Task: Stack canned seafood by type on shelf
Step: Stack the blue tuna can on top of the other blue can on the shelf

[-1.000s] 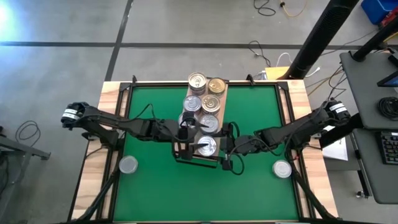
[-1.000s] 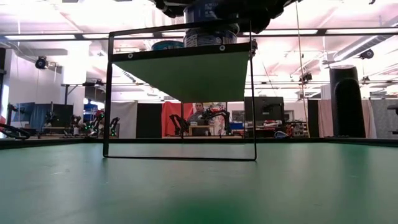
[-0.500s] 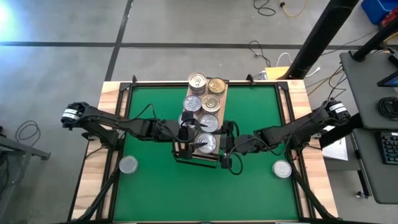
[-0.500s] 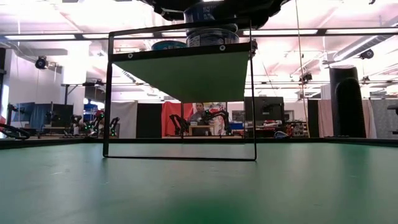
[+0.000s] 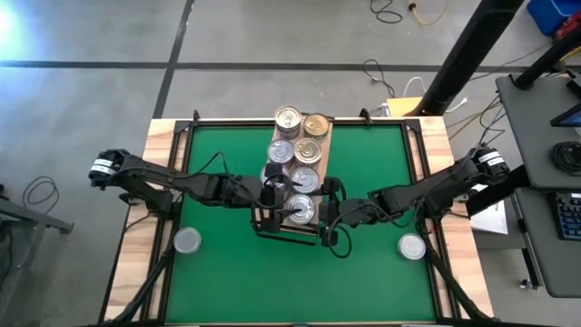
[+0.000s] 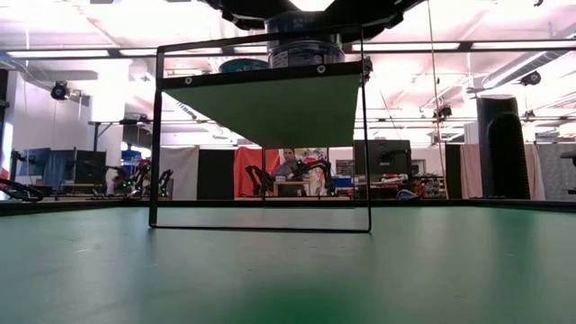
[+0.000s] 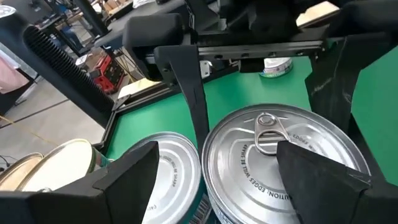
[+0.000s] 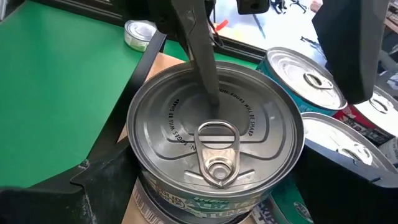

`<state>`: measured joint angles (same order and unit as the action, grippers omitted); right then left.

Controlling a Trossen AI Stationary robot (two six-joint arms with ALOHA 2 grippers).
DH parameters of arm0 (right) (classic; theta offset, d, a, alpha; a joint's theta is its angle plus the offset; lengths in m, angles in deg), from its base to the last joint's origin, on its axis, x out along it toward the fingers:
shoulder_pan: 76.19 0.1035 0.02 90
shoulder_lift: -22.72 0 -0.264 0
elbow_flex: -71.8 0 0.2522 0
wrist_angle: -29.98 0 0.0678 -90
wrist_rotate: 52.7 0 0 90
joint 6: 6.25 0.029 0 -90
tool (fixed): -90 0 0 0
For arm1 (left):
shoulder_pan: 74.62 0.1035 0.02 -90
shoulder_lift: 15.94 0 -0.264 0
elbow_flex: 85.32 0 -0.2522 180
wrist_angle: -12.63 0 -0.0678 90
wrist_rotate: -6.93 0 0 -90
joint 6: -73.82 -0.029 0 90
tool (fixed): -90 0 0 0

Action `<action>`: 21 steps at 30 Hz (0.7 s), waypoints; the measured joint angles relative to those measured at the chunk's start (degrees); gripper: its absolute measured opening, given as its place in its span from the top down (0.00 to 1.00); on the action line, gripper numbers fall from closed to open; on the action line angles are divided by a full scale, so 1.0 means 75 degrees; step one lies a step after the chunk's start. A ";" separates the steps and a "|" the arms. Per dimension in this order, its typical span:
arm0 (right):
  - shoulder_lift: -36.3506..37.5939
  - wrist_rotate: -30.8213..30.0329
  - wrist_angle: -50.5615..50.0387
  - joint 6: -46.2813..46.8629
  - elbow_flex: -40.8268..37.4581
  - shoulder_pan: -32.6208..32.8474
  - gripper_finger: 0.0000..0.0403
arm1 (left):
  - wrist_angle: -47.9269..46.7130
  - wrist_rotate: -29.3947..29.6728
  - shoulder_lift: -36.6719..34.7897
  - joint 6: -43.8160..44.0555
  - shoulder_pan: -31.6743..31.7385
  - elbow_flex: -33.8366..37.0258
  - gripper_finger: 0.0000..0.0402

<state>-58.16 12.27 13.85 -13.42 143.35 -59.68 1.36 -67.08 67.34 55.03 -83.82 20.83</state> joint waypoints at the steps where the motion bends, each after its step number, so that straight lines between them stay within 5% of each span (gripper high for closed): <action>1: -0.0010 0.0057 0.0003 0.0030 0.0007 0.0000 0.10 | -0.0035 0.0000 -0.0008 0.0000 -0.0030 0.0000 0.23; 18: -0.0064 0.0512 -0.0314 0.1259 0.0339 0.0006 0.06 | 0.0207 -0.0083 -0.0003 0.0456 -0.0072 0.0003 0.23; 21: -0.0064 0.0532 -0.0404 0.1357 0.0345 -0.0006 0.05 | -0.0017 -0.0582 -0.0001 0.0461 -0.0125 0.0003 0.23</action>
<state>-58.64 16.26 10.82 -3.24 145.94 -59.73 1.24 -71.45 67.33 58.49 -84.75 20.85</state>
